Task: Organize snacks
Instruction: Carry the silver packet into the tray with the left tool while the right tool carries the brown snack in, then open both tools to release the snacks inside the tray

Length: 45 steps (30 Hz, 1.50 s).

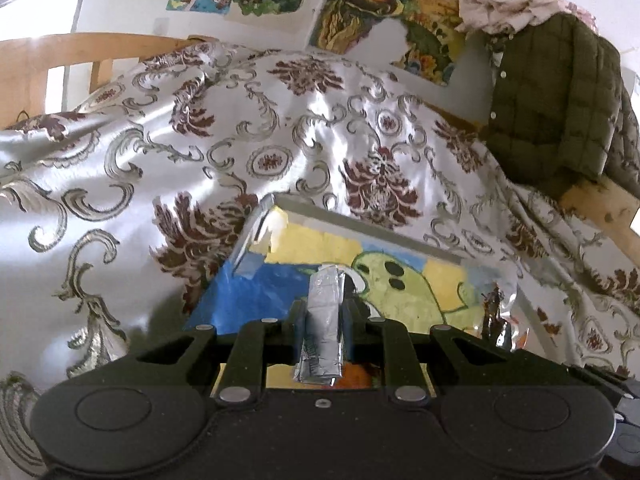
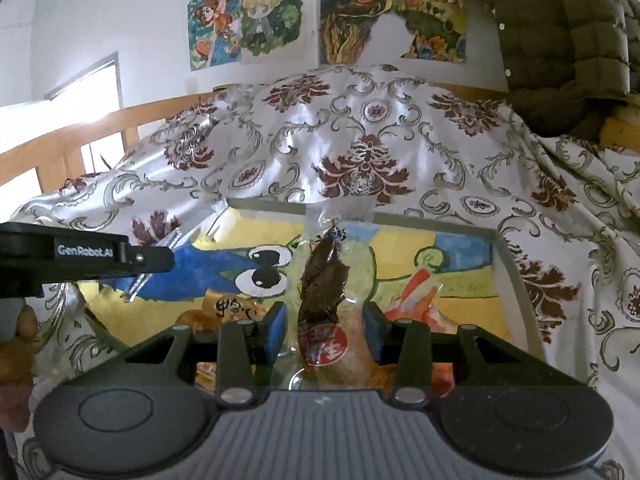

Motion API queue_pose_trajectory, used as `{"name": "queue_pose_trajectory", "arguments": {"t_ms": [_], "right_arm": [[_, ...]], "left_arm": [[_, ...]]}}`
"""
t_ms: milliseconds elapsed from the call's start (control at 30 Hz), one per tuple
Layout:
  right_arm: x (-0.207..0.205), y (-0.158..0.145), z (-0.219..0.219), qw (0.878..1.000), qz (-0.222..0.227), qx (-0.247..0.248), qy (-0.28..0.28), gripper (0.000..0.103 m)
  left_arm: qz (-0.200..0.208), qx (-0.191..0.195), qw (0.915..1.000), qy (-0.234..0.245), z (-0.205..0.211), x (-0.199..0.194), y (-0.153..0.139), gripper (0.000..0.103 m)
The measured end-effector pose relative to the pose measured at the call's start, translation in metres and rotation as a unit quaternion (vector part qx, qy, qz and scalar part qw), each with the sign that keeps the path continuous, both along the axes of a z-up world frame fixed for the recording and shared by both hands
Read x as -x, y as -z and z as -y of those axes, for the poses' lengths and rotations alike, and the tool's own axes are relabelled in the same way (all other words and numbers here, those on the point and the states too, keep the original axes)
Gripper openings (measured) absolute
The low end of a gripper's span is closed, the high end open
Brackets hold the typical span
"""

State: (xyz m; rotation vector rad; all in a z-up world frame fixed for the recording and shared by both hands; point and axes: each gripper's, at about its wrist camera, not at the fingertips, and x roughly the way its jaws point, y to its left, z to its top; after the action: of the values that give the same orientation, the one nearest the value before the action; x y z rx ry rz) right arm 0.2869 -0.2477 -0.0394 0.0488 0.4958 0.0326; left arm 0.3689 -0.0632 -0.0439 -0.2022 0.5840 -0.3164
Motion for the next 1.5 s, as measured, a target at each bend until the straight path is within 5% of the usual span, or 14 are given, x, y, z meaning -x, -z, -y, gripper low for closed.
{"name": "queue_pose_trajectory", "arguments": {"t_ms": [667, 800, 1133, 1500], "right_arm": [[0.002, 0.002, 0.0, 1.0, -0.014, 0.008, -0.006, 0.056], [0.005, -0.002, -0.001, 1.0, -0.011, 0.01, -0.011, 0.057], [0.031, -0.034, 0.008, 0.999, 0.032, -0.01, 0.012, 0.08], [0.079, -0.076, 0.033, 0.993, 0.093, -0.032, 0.059, 0.103]], "left_arm": [[-0.028, -0.028, 0.9991, 0.012, 0.01, 0.005, 0.013, 0.023], [-0.021, -0.029, 0.9993, 0.008, 0.008, 0.009, 0.007, 0.038], [0.018, -0.023, 0.9995, -0.013, -0.003, 0.033, -0.02, 0.066], [0.105, -0.054, 0.9927, -0.021, -0.003, 0.093, -0.067, 0.102]]}}
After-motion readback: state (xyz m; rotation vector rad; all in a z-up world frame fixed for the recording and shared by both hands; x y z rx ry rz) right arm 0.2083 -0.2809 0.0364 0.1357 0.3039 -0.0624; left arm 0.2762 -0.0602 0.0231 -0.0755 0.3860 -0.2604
